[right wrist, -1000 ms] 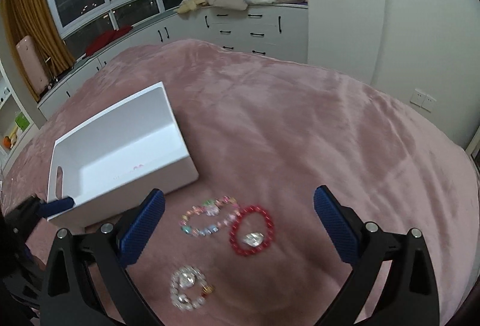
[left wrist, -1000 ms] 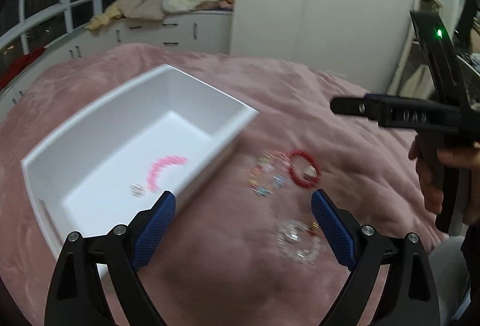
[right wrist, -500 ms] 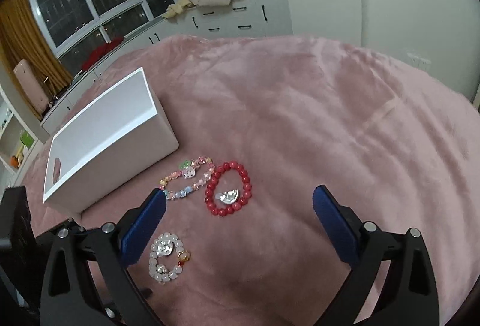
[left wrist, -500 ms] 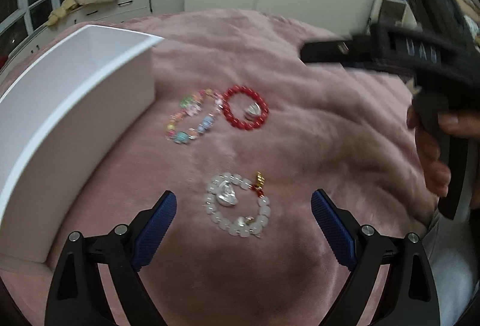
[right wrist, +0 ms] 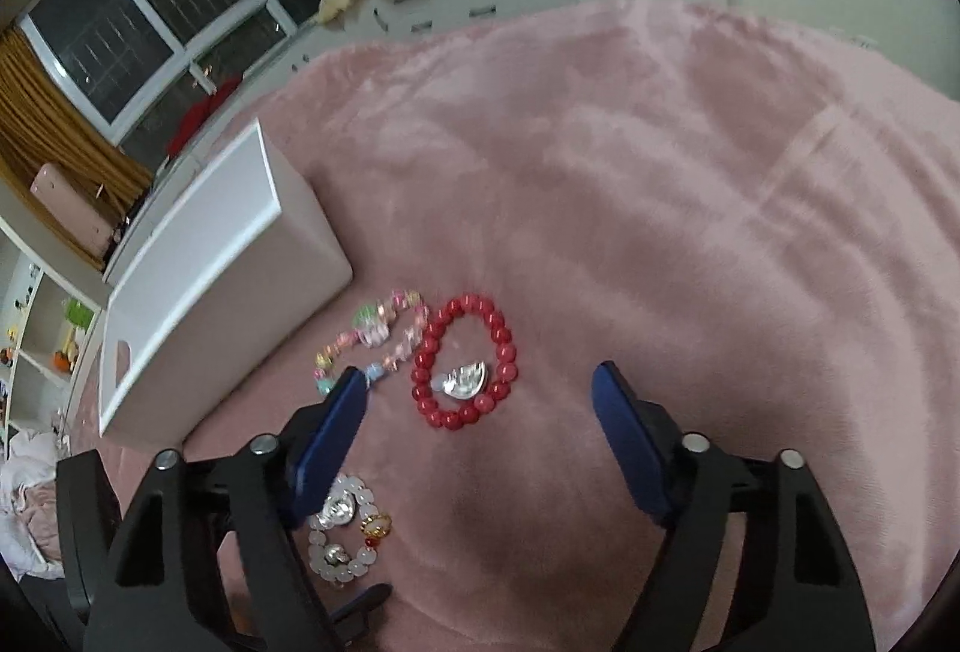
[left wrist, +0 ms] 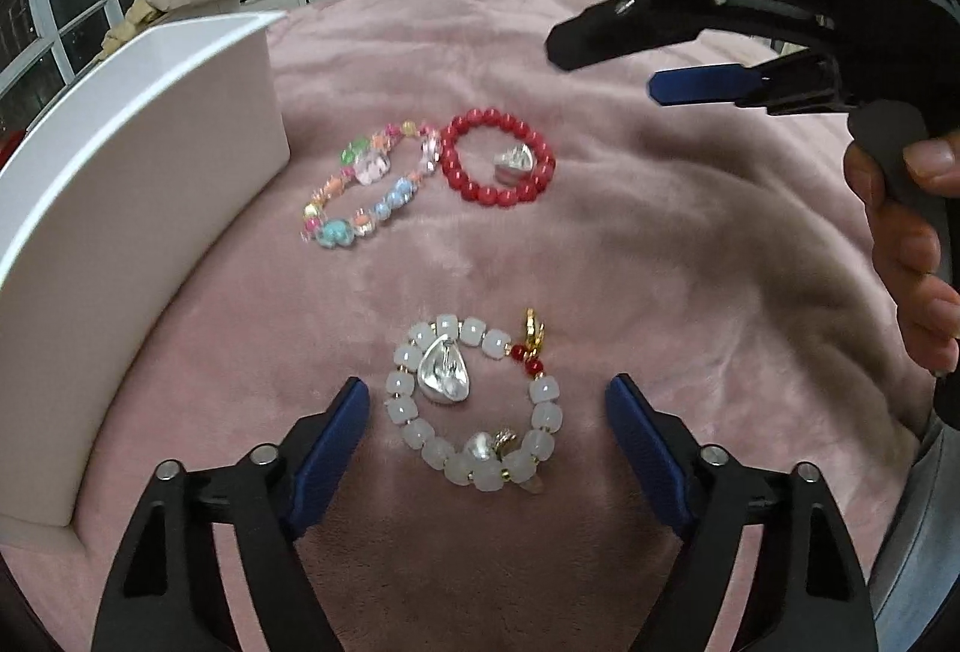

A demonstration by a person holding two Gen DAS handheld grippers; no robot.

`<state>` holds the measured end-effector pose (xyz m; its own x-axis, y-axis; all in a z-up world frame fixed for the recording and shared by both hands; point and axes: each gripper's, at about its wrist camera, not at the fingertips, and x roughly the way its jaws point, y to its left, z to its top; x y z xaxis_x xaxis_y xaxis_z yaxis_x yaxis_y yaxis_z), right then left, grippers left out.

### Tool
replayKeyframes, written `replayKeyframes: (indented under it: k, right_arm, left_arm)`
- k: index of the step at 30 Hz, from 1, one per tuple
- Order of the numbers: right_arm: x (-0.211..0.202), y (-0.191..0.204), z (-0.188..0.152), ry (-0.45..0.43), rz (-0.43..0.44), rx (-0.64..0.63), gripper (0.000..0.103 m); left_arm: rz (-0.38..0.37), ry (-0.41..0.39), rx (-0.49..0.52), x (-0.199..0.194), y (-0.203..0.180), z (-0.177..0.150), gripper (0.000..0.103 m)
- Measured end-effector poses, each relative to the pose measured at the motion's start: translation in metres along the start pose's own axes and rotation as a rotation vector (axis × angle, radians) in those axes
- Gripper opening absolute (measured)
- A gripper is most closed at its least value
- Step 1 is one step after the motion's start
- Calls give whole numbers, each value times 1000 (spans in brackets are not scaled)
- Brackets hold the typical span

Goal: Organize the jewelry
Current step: 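Grasp the white bead bracelet with the left tool while the right tool grasps the red bead bracelet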

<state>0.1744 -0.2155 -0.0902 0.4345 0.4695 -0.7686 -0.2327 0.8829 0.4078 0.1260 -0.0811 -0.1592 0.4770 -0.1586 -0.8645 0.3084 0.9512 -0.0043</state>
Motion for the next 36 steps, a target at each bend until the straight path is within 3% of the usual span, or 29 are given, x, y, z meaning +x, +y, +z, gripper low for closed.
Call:
replayKeyframes:
  k: [2,5,12,16,22,26,31,32,33,34,36]
  right_arm:
    - [13,0,-3,41,-14,-8,67]
    - [28,1,-7,90,-33,-28,45]
    - [38,14,-14,136,-54,-117,7]
    - [25,17,-11,88,-33,-122,2]
    - [-1,12,-5,-3,49,-69,1]
    - [-15,11,-4,-44,76,-56,1]
    - [1,13,-4,32,58,-35,10]
    - [3,13,-5,36,50,-35,26]
    - [4,12,-7,35,48,-32,55]
    - [4,11,-8,29,44,-22,67]
    - [5,8,-9,23,39,-13,73]
  left_arm:
    - [8,16,8,5,-1,-1,76]
    - [16,22,19,5,-2,-3,71]
    - [4,26,4,0,1,-2,42]
    - [7,23,2,1,-1,-2,35]
    - [2,11,-14,-7,3,0,16]
    - [-7,1,-11,-14,3,3,15]
    - [-13,-12,-16,-23,4,4,15]
    - [-13,-16,-18,-25,4,4,15]
    - [-13,-22,-20,-28,5,5,15]
    - [-11,-27,-20,-32,6,4,15]
    - [-8,-36,-25,-39,8,4,15]
